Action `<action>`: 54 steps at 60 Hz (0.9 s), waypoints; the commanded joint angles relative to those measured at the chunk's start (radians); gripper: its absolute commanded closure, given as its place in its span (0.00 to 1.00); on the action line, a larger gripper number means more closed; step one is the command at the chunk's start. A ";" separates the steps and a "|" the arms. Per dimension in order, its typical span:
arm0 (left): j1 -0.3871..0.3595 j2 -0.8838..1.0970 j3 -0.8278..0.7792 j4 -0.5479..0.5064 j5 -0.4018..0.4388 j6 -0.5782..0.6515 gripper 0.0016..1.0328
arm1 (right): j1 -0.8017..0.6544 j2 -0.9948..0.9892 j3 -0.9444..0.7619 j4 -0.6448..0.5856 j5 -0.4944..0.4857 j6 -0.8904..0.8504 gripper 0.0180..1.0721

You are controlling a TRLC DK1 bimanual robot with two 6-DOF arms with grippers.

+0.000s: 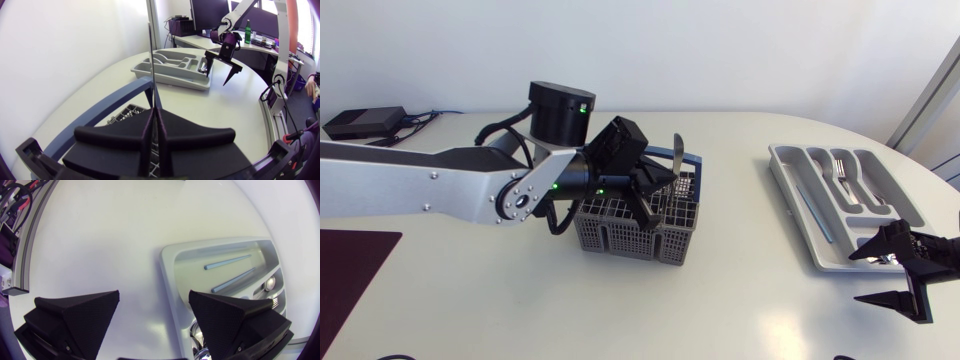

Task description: Transfer all utensils from the basket to the drawer tray.

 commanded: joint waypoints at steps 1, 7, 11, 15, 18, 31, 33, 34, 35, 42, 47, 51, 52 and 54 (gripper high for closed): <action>0.004 -0.048 0.031 0.012 0.013 -0.029 0.97 | 0.007 -0.029 -0.025 -0.002 -0.005 -0.003 0.05; 0.004 -0.073 0.037 0.005 0.012 -0.040 0.97 | 0.019 -0.043 -0.029 -0.005 -0.005 0.021 0.05; 0.004 -0.089 0.042 -0.002 0.012 -0.049 0.97 | 0.025 -0.055 -0.037 -0.007 -0.007 0.024 0.05; 0.004 -0.106 0.047 -0.011 0.012 -0.055 0.97 | 0.033 -0.066 -0.042 -0.007 -0.007 0.035 0.05; 0.006 -0.120 0.050 -0.018 0.012 -0.057 0.97 | 0.040 -0.076 -0.043 -0.009 -0.013 0.047 0.05; 0.003 -0.162 0.076 -0.058 0.023 -0.060 0.97 | 0.091 -0.139 -0.055 -0.050 -0.050 0.081 0.05; 0.003 -0.166 0.082 -0.064 0.026 -0.060 0.97 | 0.102 -0.155 -0.057 -0.062 -0.061 0.087 0.05; 0.003 -0.168 0.082 -0.066 0.027 -0.060 0.97 | 0.105 -0.159 -0.055 -0.067 -0.065 0.092 0.05; 0.003 -0.169 0.083 -0.067 0.029 -0.060 0.97 | 0.114 -0.167 -0.055 -0.076 -0.073 0.098 0.05; 0.001 -0.174 0.091 -0.083 0.033 -0.058 0.97 | 0.172 -0.228 -0.042 -0.150 -0.131 0.146 0.05; 0.003 -0.175 0.099 -0.090 0.039 -0.058 0.97 | 0.240 -0.268 -0.032 -0.183 -0.173 0.204 0.05; 0.003 -0.180 0.105 -0.098 0.041 -0.058 0.97 | 0.327 -0.297 -0.022 -0.183 -0.212 0.311 0.05; 0.003 -0.180 0.105 -0.100 0.041 -0.058 0.97 | 0.347 -0.300 -0.019 -0.182 -0.222 0.333 0.05; 0.001 -0.183 0.106 -0.103 0.042 -0.058 0.97 | 0.376 -0.306 -0.016 -0.174 -0.235 0.376 0.05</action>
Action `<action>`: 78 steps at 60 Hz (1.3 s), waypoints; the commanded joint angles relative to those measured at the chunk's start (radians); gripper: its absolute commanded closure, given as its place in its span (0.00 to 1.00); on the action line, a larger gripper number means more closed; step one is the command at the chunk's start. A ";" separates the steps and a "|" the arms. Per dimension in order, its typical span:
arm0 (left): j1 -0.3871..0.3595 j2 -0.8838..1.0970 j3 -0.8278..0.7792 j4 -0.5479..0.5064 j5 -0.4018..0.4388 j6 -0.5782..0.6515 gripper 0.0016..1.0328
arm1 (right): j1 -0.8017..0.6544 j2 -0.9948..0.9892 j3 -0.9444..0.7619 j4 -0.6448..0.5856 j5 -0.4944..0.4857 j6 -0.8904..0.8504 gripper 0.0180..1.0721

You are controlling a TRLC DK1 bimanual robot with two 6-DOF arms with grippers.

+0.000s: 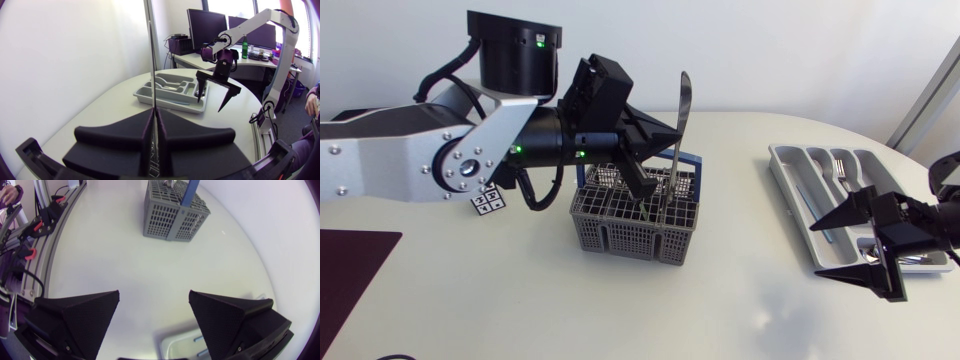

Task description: Transfer all utensils from the basket to the drawer tray.

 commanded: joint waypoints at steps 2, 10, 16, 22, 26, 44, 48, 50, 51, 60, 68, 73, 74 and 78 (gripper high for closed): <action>0.000 -0.028 0.043 -0.006 0.016 -0.014 0.97 | 0.113 -0.029 0.013 0.013 -0.046 0.182 0.05; -0.003 -0.034 0.047 -0.015 0.022 -0.017 0.97 | 0.241 -0.052 0.002 0.122 -0.072 0.399 0.05; -0.005 -0.035 0.047 -0.021 0.039 -0.027 0.97 | 0.340 -0.070 -0.005 0.211 -0.089 0.554 0.05; -0.009 -0.037 0.047 -0.027 0.045 -0.029 0.97 | 0.432 -0.087 0.007 0.288 -0.100 0.689 0.05; -0.012 -0.039 0.044 -0.029 0.048 -0.030 0.97 | 0.490 -0.093 0.025 0.358 -0.104 0.793 0.05; -0.019 -0.045 0.047 -0.041 0.082 -0.041 0.97 | 0.651 -0.040 0.121 0.562 -0.110 1.061 0.11; -0.016 -0.049 0.049 -0.042 0.090 -0.055 0.97 | 0.668 -0.015 0.147 0.553 -0.118 1.061 0.14; -0.014 -0.052 0.050 -0.042 0.099 -0.058 0.97 | 0.674 -0.007 0.151 0.553 -0.121 1.061 0.15; -0.014 -0.052 0.050 -0.042 0.102 -0.061 0.97 | 0.676 -0.003 0.153 0.553 -0.129 1.061 0.17; -0.012 -0.055 0.050 -0.042 0.119 -0.069 0.97 | 0.714 0.017 0.159 0.559 -0.156 1.063 0.40; -0.012 -0.055 0.049 -0.044 0.128 -0.072 0.97 | 0.731 0.025 0.159 0.562 -0.156 1.061 0.63; -0.009 -0.055 0.049 -0.045 0.131 -0.077 0.97 | 0.737 0.022 0.156 0.564 -0.156 1.058 0.81; -0.009 -0.055 0.049 -0.045 0.131 -0.077 0.97 | 0.737 0.022 0.156 0.564 -0.156 1.058 0.84; -0.006 -0.055 0.050 -0.045 0.133 -0.078 0.97 | 0.737 0.019 0.153 0.562 -0.156 1.058 0.93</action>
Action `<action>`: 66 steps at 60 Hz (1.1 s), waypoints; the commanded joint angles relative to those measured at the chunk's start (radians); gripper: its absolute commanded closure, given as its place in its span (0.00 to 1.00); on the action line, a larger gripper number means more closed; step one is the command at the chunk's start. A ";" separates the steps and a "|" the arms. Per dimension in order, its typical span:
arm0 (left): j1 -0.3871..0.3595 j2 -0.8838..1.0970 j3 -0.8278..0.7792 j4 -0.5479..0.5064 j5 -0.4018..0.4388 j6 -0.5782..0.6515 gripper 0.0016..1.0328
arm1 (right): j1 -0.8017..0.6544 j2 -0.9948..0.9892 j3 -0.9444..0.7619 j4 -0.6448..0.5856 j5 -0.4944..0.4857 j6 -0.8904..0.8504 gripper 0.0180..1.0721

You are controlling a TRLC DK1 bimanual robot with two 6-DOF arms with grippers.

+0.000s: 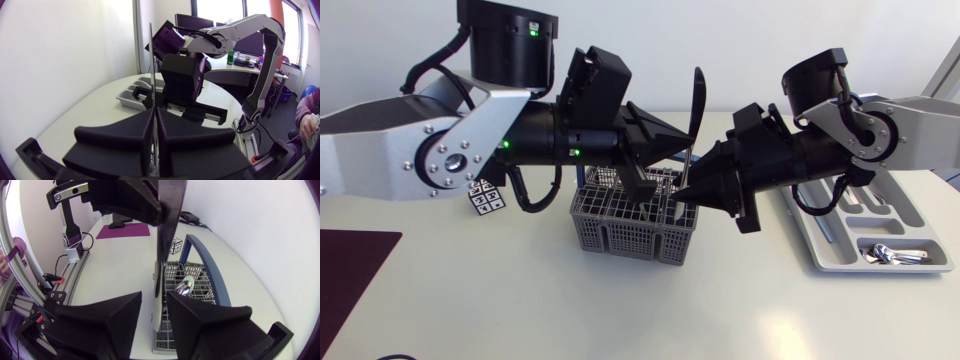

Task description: Transfer all utensils from the basket to the drawer tray.

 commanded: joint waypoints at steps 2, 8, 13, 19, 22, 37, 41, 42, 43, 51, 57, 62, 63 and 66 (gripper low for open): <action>0.008 -0.027 0.038 0.006 0.020 -0.025 0.97 | 0.009 0.013 0.010 0.007 -0.008 0.024 0.95; 0.013 -0.032 0.038 0.006 0.023 -0.028 0.97 | 0.009 0.010 0.005 0.000 -0.010 0.026 0.95; 0.019 -0.035 0.040 0.006 0.025 -0.029 0.97 | 0.009 0.007 0.002 -0.006 -0.008 0.026 0.95; 0.022 -0.035 0.043 0.006 0.025 -0.035 0.96 | 0.009 -0.001 -0.001 -0.016 -0.008 0.028 0.95; 0.022 -0.035 0.046 0.006 0.025 -0.040 0.92 | 0.013 -0.004 -0.002 -0.020 -0.008 0.029 0.95; 0.060 -0.039 0.116 0.000 0.023 -0.100 0.44 | 0.014 -0.028 -0.024 -0.049 -0.002 0.029 0.95; 0.083 -0.039 0.147 -0.002 0.020 -0.124 0.34 | 0.009 -0.044 -0.041 -0.054 0.001 0.024 0.95; 0.089 -0.041 0.153 -0.002 0.017 -0.127 0.34 | 0.006 -0.047 -0.045 -0.054 0.001 0.024 0.95; 0.096 -0.041 0.158 -0.002 0.014 -0.132 0.33 | 0.003 -0.053 -0.050 -0.056 0.002 0.023 0.95; 0.148 -0.049 0.185 -0.002 -0.020 -0.164 0.32 | -0.070 -0.087 -0.077 -0.077 0.002 0.000 0.95; 0.177 -0.047 0.184 -0.020 -0.038 -0.163 0.32 | -0.172 -0.102 -0.076 -0.149 -0.002 -0.074 0.95; 0.183 -0.038 0.178 -0.083 -0.043 -0.127 0.32 | -0.279 -0.104 -0.071 -0.204 -0.008 -0.149 0.95; 0.185 -0.036 0.172 -0.091 -0.044 -0.118 0.32 | -0.300 -0.100 -0.070 -0.217 -0.014 -0.164 0.95; 0.189 -0.046 0.146 -0.092 -0.044 -0.106 0.32 | -0.389 -0.084 -0.048 -0.287 -0.048 -0.242 0.95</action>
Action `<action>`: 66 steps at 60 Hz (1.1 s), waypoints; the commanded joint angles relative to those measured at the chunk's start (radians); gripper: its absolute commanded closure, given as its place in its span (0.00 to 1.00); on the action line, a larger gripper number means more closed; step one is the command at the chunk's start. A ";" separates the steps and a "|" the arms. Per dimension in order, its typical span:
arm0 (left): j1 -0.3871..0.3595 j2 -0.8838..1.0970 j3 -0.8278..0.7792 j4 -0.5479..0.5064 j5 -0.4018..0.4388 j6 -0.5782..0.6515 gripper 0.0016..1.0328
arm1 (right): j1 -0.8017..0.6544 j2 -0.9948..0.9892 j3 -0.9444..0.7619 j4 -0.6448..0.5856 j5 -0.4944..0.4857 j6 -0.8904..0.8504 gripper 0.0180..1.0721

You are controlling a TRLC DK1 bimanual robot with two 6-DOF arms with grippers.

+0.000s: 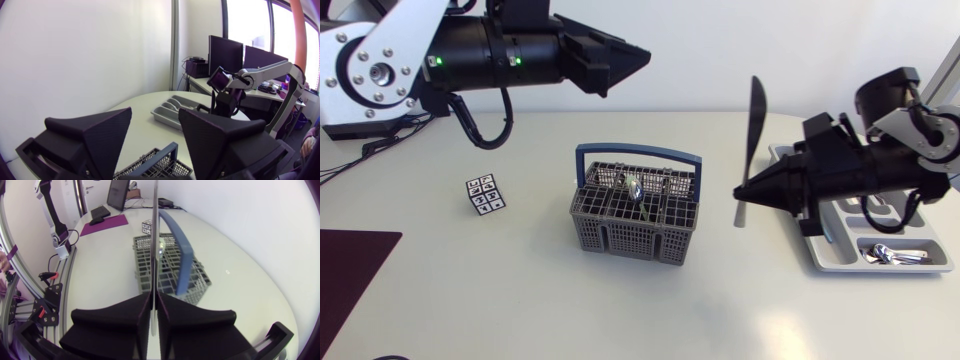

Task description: Transfer all utensils from the basket to the drawer tray.

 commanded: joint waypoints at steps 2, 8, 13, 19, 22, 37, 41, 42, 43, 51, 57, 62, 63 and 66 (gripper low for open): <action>0.016 -0.006 -0.030 -0.012 -0.004 0.028 0.32 | -0.147 0.015 0.025 -0.116 -0.054 -0.162 0.95; 0.034 -0.016 -0.059 -0.023 -0.004 0.041 0.32 | -0.282 0.053 0.079 -0.213 -0.086 -0.257 0.95; 0.031 -0.014 -0.079 -0.050 -0.004 0.072 0.32 | -0.399 0.098 0.132 -0.224 -0.088 -0.268 0.95; 0.021 -0.016 -0.105 -0.067 -0.019 0.106 0.32 | -0.523 0.173 0.215 -0.240 -0.088 -0.293 0.95; 0.019 -0.016 -0.122 -0.069 -0.027 0.117 0.33 | -0.575 0.228 0.277 -0.257 -0.082 -0.293 0.95; -0.018 -0.012 -0.191 -0.069 -0.076 0.176 0.33 | -0.743 0.510 0.614 -0.314 0.029 -0.251 0.95; -0.025 -0.011 -0.204 -0.069 -0.082 0.183 0.32 | -0.761 0.581 0.702 -0.308 0.086 -0.199 0.95; -0.025 -0.011 -0.208 -0.069 -0.084 0.184 0.33 | -0.764 0.599 0.723 -0.305 0.098 -0.188 0.95; -0.027 -0.009 -0.211 -0.069 -0.087 0.184 0.32 | -0.766 0.613 0.741 -0.302 0.112 -0.176 0.95; -0.032 -0.012 -0.238 -0.070 -0.098 0.201 0.33 | -0.782 0.759 0.924 -0.302 0.231 -0.087 0.95; -0.032 -0.016 -0.257 -0.070 -0.101 0.207 0.33 | -0.784 0.826 1.005 -0.311 0.288 -0.043 0.95; -0.032 -0.019 -0.269 -0.070 -0.104 0.209 0.33 | -0.781 0.874 1.053 -0.316 0.323 -0.017 0.95; -0.032 -0.019 -0.270 -0.070 -0.104 0.209 0.33 | -0.781 0.883 1.061 -0.319 0.326 -0.010 0.95; -0.032 -0.019 -0.275 -0.070 -0.104 0.210 0.33 | -0.776 0.915 1.090 -0.331 0.342 0.000 0.95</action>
